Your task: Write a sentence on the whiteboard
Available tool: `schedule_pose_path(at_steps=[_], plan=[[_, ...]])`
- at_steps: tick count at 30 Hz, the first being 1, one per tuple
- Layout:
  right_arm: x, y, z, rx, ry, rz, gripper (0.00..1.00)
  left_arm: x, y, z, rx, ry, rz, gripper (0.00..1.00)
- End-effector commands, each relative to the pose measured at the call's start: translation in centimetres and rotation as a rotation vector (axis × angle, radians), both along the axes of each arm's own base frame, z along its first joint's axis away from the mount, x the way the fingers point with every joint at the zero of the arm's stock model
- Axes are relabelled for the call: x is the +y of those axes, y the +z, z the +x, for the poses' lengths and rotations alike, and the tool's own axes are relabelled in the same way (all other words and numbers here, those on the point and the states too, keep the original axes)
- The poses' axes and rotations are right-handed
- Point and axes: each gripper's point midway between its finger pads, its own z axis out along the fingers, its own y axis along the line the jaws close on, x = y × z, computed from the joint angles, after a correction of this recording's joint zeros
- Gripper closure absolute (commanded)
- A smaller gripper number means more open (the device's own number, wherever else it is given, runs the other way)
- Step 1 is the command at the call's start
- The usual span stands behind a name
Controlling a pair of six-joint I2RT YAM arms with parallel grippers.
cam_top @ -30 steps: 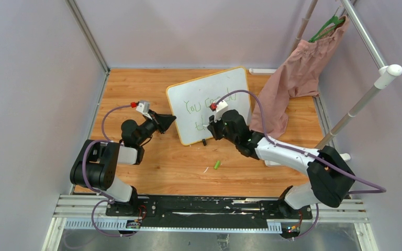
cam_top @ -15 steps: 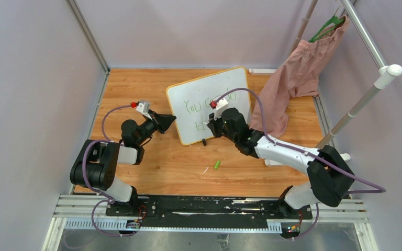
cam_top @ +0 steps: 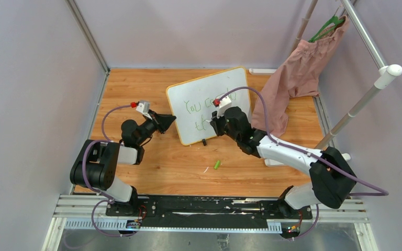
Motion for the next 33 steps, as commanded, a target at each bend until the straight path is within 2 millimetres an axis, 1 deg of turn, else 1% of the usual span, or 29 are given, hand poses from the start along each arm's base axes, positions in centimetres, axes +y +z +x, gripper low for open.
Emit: schedule_pose_path(at_steps=[1, 20, 33], plan=[[-1.8, 0.0, 0.7, -0.009, -0.064, -0.015, 1.0, -0.5, -1.1, -0.2, 0.017, -0.02, 0.041, 1.0], [-1.9, -2.6, -1.1, 0.06, -0.028, -0.029, 1.0, -0.6, -1.0, -0.1, 0.017, -0.02, 0.039, 1.0], [-3.2, -2.9, -1.2, 0.063, -0.067, -0.067, 1.0, -0.6, -1.0, -0.2, 0.019, -0.02, 0.038, 1.0]])
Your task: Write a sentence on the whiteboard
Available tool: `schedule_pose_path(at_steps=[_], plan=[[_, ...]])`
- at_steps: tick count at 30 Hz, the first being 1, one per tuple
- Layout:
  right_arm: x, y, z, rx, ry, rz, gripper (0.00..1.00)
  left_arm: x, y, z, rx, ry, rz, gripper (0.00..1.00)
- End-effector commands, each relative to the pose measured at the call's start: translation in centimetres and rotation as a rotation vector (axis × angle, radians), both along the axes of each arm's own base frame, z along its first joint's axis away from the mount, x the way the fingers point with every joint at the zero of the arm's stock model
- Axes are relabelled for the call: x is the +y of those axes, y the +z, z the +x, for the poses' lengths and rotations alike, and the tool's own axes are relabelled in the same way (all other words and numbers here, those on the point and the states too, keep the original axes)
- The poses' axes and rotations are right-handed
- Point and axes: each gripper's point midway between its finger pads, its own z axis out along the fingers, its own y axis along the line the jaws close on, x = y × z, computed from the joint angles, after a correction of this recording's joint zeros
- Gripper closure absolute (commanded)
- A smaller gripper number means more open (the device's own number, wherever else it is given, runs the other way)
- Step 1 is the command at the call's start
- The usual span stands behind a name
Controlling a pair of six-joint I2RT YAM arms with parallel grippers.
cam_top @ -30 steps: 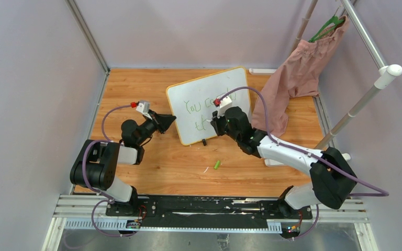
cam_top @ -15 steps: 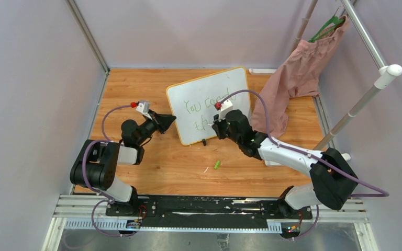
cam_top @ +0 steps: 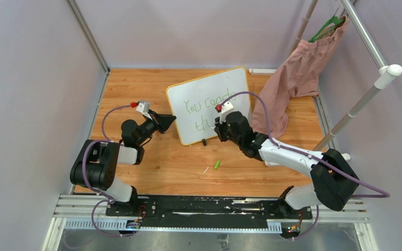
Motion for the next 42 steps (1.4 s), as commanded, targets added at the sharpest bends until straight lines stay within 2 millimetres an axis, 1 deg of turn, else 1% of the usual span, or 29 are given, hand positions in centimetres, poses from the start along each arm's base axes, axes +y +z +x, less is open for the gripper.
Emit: schedule_pose_path(at_steps=[1, 4, 9, 11, 21, 31, 36, 42], plan=[[-1.6, -0.1, 0.3, 0.002, -0.056, -0.024, 1.0, -0.6, -1.0, -0.2, 0.019, -0.021, 0.038, 1.0], [-1.7, 0.5, 0.3, -0.005, -0.061, -0.008, 1.0, -0.6, -1.0, -0.2, 0.018, -0.021, 0.038, 1.0], [-1.3, 3.2, 0.0, -0.043, -0.046, 0.065, 1.0, -0.5, -1.1, -0.1, 0.019, -0.019, 0.038, 1.0], [-1.3, 3.8, 0.0, -0.054, -0.044, 0.073, 1.0, -0.6, -1.1, -0.2, 0.02, -0.02, 0.037, 1.0], [-1.3, 4.3, 1.1, -0.077, -0.064, 0.062, 1.0, -0.6, -1.1, -0.2, 0.018, -0.02, 0.038, 1.0], [-1.1, 5.4, 2.6, -0.105, -0.085, 0.109, 1.0, -0.6, -1.1, -0.2, 0.02, -0.02, 0.038, 1.0], [-0.8, 5.9, 2.9, -0.115, -0.08, 0.12, 1.0, -0.6, -1.1, -0.2, 0.019, -0.02, 0.039, 1.0], [-0.3, 5.8, 3.1, -0.11, -0.069, 0.124, 1.0, -0.6, -1.1, -0.2, 0.018, -0.02, 0.04, 1.0]])
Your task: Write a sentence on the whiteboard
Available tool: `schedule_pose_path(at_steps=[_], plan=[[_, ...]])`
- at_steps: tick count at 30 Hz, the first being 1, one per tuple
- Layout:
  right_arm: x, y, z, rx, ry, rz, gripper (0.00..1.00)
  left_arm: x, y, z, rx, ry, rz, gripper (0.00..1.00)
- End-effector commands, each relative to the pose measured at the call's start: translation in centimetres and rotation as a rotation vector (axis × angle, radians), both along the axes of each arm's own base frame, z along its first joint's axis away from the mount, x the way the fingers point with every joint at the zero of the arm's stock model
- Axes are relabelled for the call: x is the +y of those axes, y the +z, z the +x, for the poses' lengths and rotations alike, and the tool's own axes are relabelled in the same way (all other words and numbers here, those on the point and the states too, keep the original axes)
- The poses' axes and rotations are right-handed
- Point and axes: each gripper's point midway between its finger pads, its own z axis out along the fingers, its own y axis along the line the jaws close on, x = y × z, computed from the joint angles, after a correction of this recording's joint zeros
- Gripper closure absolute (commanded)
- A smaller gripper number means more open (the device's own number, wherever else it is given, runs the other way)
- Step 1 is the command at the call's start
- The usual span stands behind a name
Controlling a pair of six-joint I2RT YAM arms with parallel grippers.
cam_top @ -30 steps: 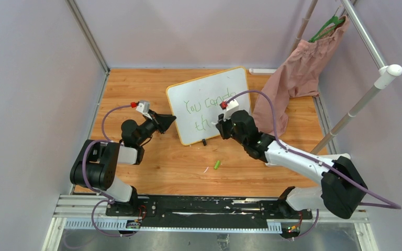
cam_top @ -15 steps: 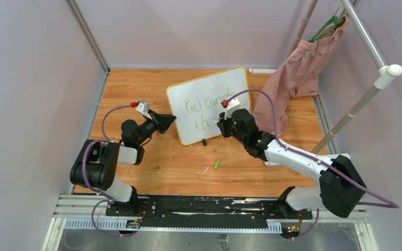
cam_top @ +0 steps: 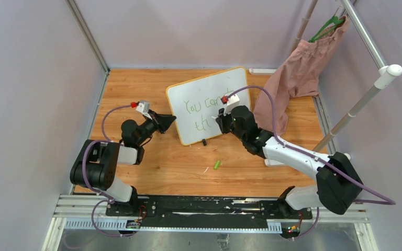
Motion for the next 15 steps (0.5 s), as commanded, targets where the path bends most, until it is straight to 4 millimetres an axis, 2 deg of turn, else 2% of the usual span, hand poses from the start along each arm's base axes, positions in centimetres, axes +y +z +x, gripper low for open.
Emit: schedule_pose_path(at_steps=[1, 15], plan=[[0.5, 1.8, 1.1, -0.035, -0.006, 0.043, 1.0, -0.6, -1.0, -0.2, 0.018, -0.021, 0.04, 1.0], [0.3, 0.8, 1.3, -0.015, -0.014, 0.028, 1.0, -0.6, -1.1, -0.2, 0.019, -0.021, 0.04, 1.0]])
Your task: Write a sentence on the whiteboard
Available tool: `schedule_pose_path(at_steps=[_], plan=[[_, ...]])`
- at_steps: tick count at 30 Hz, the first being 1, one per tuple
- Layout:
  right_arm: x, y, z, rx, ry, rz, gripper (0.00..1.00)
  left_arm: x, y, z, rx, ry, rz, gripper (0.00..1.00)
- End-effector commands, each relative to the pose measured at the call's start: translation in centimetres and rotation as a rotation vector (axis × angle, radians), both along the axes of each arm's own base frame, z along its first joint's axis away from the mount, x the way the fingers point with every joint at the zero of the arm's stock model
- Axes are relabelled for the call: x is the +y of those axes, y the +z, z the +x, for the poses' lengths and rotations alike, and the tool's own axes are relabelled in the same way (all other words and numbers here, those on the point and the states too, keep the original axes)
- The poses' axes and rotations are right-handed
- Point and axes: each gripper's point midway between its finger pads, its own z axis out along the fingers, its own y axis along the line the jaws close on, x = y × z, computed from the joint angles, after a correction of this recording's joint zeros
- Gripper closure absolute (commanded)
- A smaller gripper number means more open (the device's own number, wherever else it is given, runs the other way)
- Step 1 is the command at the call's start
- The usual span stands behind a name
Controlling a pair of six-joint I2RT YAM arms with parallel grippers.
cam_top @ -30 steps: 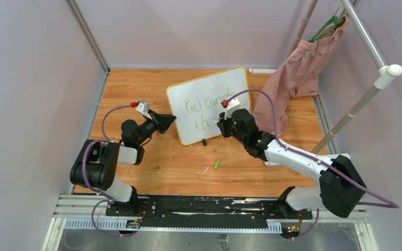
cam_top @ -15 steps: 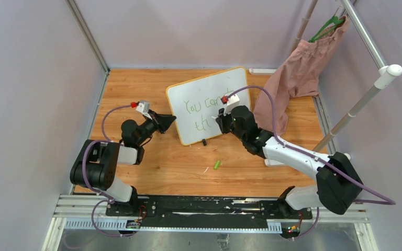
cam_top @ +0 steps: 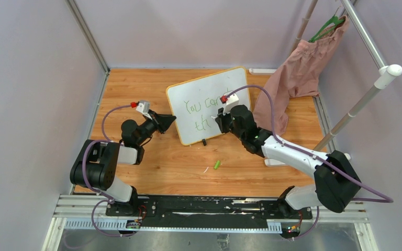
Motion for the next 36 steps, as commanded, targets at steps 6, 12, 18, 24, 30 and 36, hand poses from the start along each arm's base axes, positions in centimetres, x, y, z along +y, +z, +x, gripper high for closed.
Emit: schedule_pose_path(at_steps=[6, 12, 18, 24, 30, 36], plan=[[-0.4, 0.1, 1.0, 0.0, -0.027, 0.018, 1.0, -0.6, -1.1, -0.2, 0.019, -0.021, 0.04, 1.0], [-0.5, -0.2, 1.0, 0.007, -0.028, 0.013, 1.0, -0.6, -1.1, -0.2, 0.019, -0.02, 0.04, 1.0], [-0.8, -0.4, 0.6, 0.012, -0.028, 0.01, 1.0, -0.6, -1.0, -0.2, 0.019, -0.02, 0.04, 1.0], [-1.0, 0.4, 0.4, -0.001, -0.029, 0.021, 1.0, -0.6, -1.1, -0.2, 0.019, -0.02, 0.04, 1.0], [-1.0, 0.8, 0.2, -0.006, -0.023, 0.026, 1.0, -0.6, -1.1, -0.2, 0.021, -0.021, 0.041, 1.0], [-1.1, 0.8, 0.0, -0.005, -0.02, 0.034, 1.0, -0.6, -1.1, -0.2, 0.02, -0.021, 0.041, 1.0]])
